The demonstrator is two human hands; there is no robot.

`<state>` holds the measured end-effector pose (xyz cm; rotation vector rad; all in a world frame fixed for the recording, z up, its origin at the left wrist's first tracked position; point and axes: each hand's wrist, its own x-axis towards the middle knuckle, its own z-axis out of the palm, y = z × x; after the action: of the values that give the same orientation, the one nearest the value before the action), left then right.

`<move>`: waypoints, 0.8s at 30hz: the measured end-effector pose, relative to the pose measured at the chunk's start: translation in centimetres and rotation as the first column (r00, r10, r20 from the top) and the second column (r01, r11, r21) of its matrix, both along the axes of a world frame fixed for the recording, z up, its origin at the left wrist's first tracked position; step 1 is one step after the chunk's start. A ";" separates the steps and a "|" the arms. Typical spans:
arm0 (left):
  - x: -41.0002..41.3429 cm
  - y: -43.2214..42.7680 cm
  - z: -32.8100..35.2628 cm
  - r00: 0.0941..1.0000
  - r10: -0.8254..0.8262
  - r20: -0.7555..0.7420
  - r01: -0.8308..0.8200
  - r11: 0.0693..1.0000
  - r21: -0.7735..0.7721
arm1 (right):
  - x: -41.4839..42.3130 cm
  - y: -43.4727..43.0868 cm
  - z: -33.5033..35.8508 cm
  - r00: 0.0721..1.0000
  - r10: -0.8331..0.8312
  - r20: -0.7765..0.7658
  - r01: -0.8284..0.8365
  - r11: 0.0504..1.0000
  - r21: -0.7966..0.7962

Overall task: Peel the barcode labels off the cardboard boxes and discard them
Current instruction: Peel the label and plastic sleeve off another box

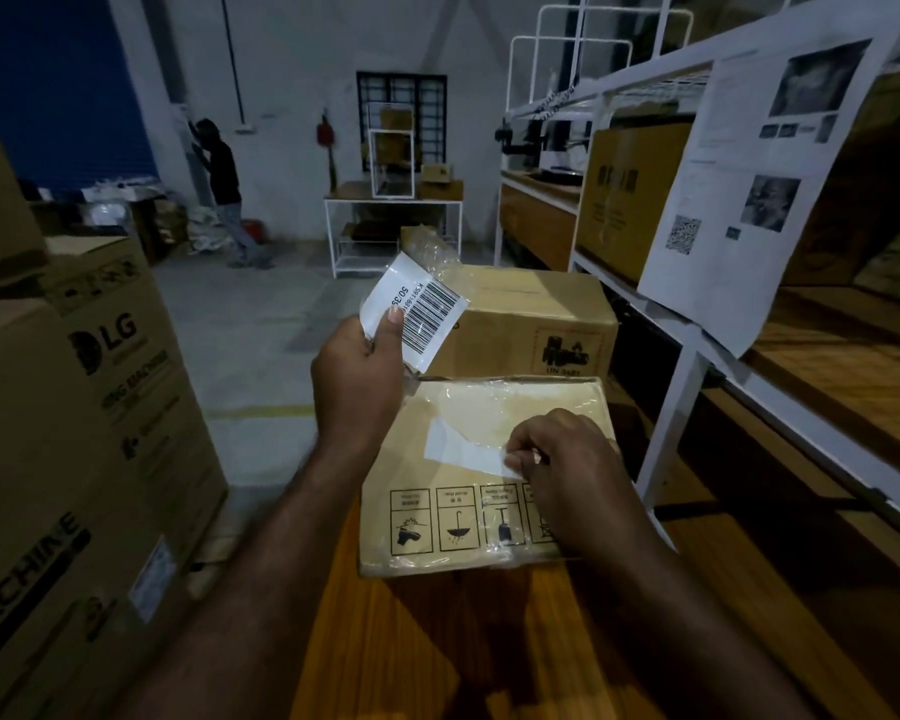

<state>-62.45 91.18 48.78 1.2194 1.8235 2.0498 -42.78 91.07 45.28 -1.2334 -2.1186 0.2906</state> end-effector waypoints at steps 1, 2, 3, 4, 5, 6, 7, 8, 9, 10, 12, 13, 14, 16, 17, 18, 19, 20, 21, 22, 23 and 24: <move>0.1 0.0 0.1 1.000 -0.006 -0.002 0.006 1.000 -0.003 | 0.1 0.0 0.0 0.999 -0.009 -0.037 0.009 1.000 -0.003; 0.2 -0.1 0.1 1.000 -0.013 -0.005 0.013 1.000 -0.004 | 0.1 0.0 -0.1 0.997 -0.014 -0.070 0.013 1.000 -0.006; 0.3 -0.2 0.1 1.000 -0.014 -0.011 0.013 1.000 -0.006 | 0.1 -0.1 -0.2 0.996 -0.015 -0.083 0.015 1.000 -0.005; 0.3 -0.2 0.1 1.000 -0.009 -0.018 0.009 1.000 -0.007 | 0.1 -0.1 -0.2 0.997 -0.015 -0.081 0.015 1.000 0.004; 0.3 -0.2 0.1 1.000 -0.004 -0.023 0.004 1.000 -0.009 | 0.1 -0.2 -0.3 0.997 -0.015 -0.072 0.016 1.000 0.017; 0.2 -0.2 0.0 1.000 -0.001 -0.025 0.001 1.000 -0.010 | 0.1 -0.2 -0.5 0.998 -0.013 -0.065 0.015 0.999 0.031; 0.2 -0.2 0.1 1.000 0.001 -0.026 -0.002 1.000 -0.012 | 0.1 -0.3 -0.5 0.998 -0.013 -0.058 0.015 0.999 0.038; 0.2 -0.2 0.1 1.000 0.005 -0.026 -0.005 1.000 -0.016 | 0.1 -0.3 -0.6 0.999 -0.010 -0.051 0.012 0.999 0.044; 0.2 -0.2 0.1 1.000 0.008 -0.024 -0.009 1.000 -0.017 | 0.0 -0.4 -0.6 0.999 -0.007 -0.044 0.009 0.999 0.049; 0.2 -0.1 0.1 1.000 0.007 -0.021 -0.008 1.000 -0.015 | 0.0 -0.4 -0.6 0.999 -0.004 -0.041 0.006 0.998 0.055; 0.3 -0.2 0.2 1.000 -0.001 -0.015 0.001 1.000 -0.015 | 0.0 -0.3 -0.6 0.999 -0.002 -0.040 0.005 0.998 0.062; 0.3 -0.3 0.2 1.000 -0.001 -0.017 0.001 1.000 -0.018 | 0.1 -0.3 -0.6 0.999 -0.001 -0.039 0.004 0.998 0.061; 0.3 -0.3 0.1 1.000 -0.001 -0.023 0.001 1.000 -0.020 | 0.1 -0.3 -0.5 0.999 0.000 -0.033 0.001 0.998 0.057; 0.3 -0.3 0.1 0.999 -0.006 -0.036 0.005 1.000 -0.019 | 0.2 -0.2 -0.1 1.000 -0.002 0.016 0.001 0.999 0.041; 0.4 -0.4 0.1 0.999 -0.010 -0.042 0.009 1.000 -0.017 | 0.3 -0.2 0.2 0.999 -0.005 0.052 0.003 0.999 0.035; 0.4 -0.4 0.0 0.999 -0.015 -0.047 0.014 1.000 -0.018 | 0.3 -0.2 0.5 0.996 -0.004 0.090 0.002 1.000 0.028; 0.4 -0.4 0.0 0.999 -0.023 -0.049 0.022 1.000 -0.021 | 0.3 -0.2 0.9 0.993 0.003 0.121 -0.006 1.000 0.019; 0.4 -0.3 0.0 0.998 -0.031 -0.049 0.030 0.999 -0.025 | 0.3 -0.2 1.3 0.989 0.021 0.149 -0.023 1.000 0.012; 0.3 -0.3 0.0 0.998 -0.035 -0.049 0.033 0.999 -0.030 | 0.1 -0.2 1.6 0.984 0.043 0.174 -0.046 0.999 0.012; 0.2 -0.2 0.0 0.998 -0.034 -0.050 0.032 0.999 -0.034 | -0.1 -0.1 1.8 0.979 0.060 0.197 -0.067 0.997 0.029; 0.2 -0.1 0.0 0.998 -0.034 -0.050 0.032 0.999 -0.036 | -0.3 0.0 1.9 0.974 0.064 0.217 -0.077 0.996 0.049; 0.1 -0.1 0.0 0.998 -0.036 -0.044 0.035 0.999 -0.036 | -0.6 0.1 2.0 0.973 0.054 0.226 -0.071 0.995 0.069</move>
<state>-62.39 91.12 48.82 1.2893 1.8357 1.9786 -43.35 91.16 47.31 -1.2038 -2.3412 0.0991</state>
